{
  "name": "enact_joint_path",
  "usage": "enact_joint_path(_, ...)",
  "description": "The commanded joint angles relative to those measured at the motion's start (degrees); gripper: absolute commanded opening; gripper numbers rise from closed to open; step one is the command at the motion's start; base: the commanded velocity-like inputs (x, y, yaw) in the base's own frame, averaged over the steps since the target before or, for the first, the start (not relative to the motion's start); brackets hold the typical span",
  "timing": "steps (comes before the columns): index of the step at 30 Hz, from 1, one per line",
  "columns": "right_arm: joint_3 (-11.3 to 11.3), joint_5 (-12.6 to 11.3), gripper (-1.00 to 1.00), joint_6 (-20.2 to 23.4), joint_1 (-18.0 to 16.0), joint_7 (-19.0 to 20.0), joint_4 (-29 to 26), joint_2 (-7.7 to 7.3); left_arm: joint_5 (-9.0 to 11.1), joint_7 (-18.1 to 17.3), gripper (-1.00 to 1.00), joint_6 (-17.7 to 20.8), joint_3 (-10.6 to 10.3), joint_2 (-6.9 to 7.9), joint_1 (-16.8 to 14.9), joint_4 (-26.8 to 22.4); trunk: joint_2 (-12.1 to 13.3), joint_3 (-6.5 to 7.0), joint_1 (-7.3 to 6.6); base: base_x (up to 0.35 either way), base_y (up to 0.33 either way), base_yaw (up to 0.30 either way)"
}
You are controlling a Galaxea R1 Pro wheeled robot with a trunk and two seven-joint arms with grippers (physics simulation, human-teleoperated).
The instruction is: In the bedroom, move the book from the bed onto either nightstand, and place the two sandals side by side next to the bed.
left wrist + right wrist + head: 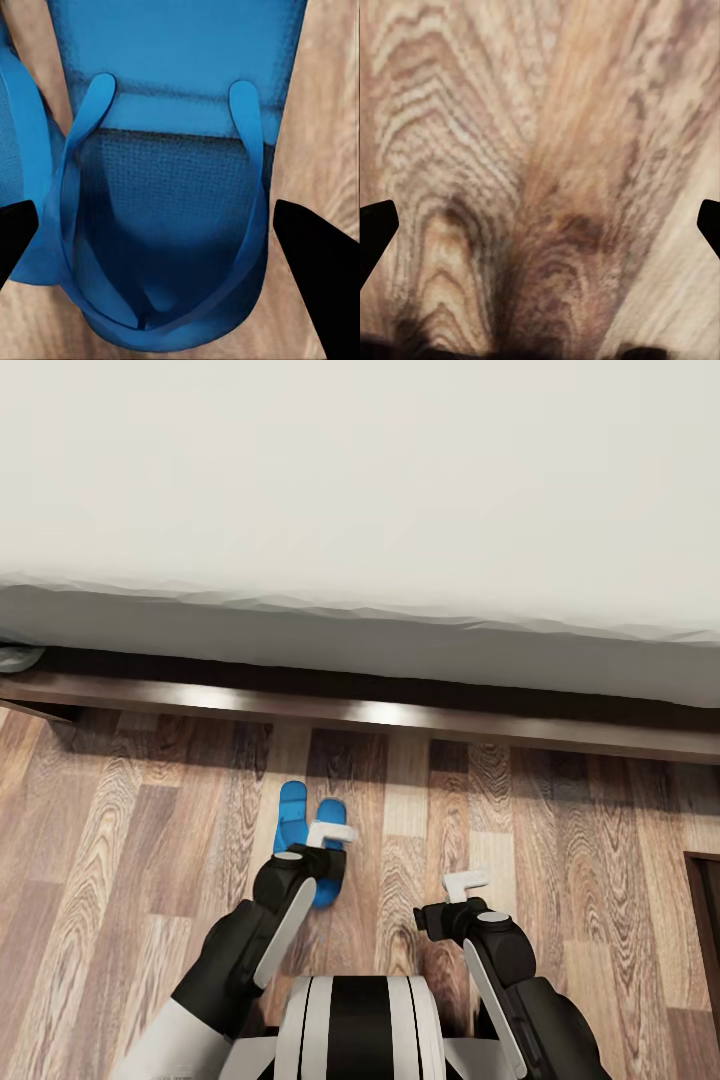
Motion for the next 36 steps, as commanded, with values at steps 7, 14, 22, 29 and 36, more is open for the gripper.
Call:
enact_joint_path(7,0.08,0.15,1.0,0.27,-0.02,-0.34,-0.05,-0.01,4.27,0.68,-1.0,-0.01,-0.03,-0.05,-2.81,1.31,-0.01,-0.03,-0.01,0.0,0.0,0.0)
enact_joint_path(14,0.15,0.3,1.0,0.27,0.29,-0.34,-0.08,-0.01,5.77,0.69,-1.0,-1.64,0.27,0.01,-4.27,3.21,-0.01,-0.03,-0.01,0.0,0.0,0.0)
enact_joint_path(22,0.16,0.41,1.0,0.27,0.41,-0.42,-0.13,-0.01,6.17,0.75,-1.0,-4.22,0.45,0.1,-5.67,6.6,-0.01,-0.03,-0.01,0.0,0.0,0.0)
enact_joint_path(29,0.23,0.46,1.0,0.27,0.45,-0.43,-0.14,-0.01,6.21,1.11,-1.0,-4.85,0.55,0.24,-6.03,7.79,-0.01,-0.03,-0.01,0.0,0.0,0.0)
enact_joint_path(36,0.25,0.5,1.0,0.27,0.45,-0.43,-0.14,0.01,6.21,2.16,-1.0,-5.03,0.57,0.19,-6.08,7.96,-0.01,-0.03,-0.01,0.0,0.0,0.0)
